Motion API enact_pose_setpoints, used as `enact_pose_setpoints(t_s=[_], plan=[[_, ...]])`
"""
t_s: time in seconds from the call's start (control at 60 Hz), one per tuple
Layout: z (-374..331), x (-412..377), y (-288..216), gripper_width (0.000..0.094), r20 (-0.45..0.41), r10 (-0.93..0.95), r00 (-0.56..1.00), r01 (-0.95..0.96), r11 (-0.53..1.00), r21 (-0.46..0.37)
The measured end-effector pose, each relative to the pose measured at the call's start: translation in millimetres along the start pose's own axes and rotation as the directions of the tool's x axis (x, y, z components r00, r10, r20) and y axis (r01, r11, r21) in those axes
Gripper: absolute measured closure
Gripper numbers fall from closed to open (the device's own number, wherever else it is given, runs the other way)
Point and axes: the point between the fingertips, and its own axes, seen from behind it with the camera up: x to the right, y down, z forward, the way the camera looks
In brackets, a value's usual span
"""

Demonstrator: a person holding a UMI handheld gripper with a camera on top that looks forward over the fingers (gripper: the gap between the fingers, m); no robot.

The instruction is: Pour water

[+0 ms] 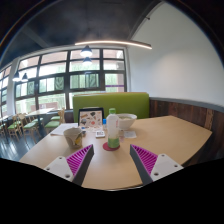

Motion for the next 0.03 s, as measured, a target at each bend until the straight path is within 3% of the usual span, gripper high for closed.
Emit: enact_pose_setpoints(t_s=[0.033], plan=[[1.7, 3.4, 1.6, 0.0113, 0.002, 0.004, 1.0, -0.004, 1.0, -0.006]])
